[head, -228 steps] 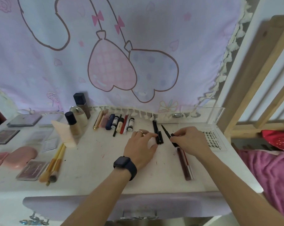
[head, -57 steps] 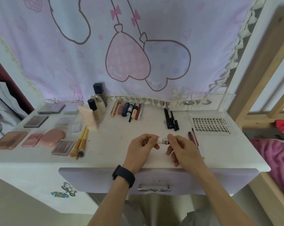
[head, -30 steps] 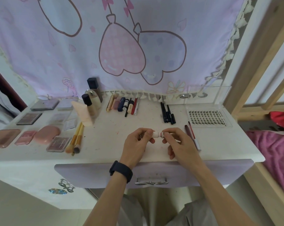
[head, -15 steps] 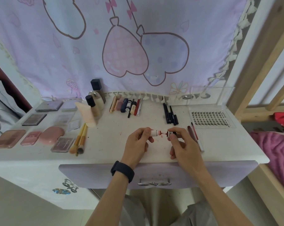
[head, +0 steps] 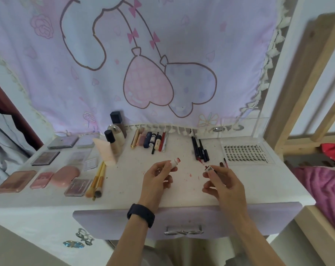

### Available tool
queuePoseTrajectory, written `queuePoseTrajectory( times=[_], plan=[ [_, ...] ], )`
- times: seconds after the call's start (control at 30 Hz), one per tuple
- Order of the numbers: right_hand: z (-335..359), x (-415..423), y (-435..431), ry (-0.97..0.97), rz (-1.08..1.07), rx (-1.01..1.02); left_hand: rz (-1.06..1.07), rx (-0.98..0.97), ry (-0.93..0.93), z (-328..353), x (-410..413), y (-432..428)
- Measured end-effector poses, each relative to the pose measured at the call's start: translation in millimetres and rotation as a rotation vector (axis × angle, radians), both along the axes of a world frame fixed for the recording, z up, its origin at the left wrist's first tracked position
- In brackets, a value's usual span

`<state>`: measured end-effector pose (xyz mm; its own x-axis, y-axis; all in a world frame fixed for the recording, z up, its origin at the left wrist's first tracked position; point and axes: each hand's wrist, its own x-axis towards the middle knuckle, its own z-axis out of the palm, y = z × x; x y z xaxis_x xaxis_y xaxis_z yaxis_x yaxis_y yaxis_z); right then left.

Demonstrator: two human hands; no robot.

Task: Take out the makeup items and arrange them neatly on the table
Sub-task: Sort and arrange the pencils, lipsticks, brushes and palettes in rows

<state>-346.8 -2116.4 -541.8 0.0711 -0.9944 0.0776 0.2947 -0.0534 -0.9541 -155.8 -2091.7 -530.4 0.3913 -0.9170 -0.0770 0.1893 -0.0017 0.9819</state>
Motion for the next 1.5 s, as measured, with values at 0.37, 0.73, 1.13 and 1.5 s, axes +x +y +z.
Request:
queuePoseTrajectory(
  times=[0.37,0.73,1.13,1.5],
  plan=[
    [7.6,-89.7,-17.6,0.028,-0.043,0.113,-0.191,0.014,-0.04,24.5,-27.3,-32.3],
    [-1.6,-115.1,-71.7,0.839,-0.24,-0.132,-0.267,-0.027,-0.776,18.1,-127.9,-91.5],
    [-16.2,-105.7,-75.3,1.139,-0.271,-0.198,-0.022,0.057,-1.228,-4.1,-132.8,-95.3],
    [-11.3,-100.9,-78.7,1.196,-0.279,-0.174,-0.036,0.037,-1.319,0.0,-133.7,-92.3]
  ],
)
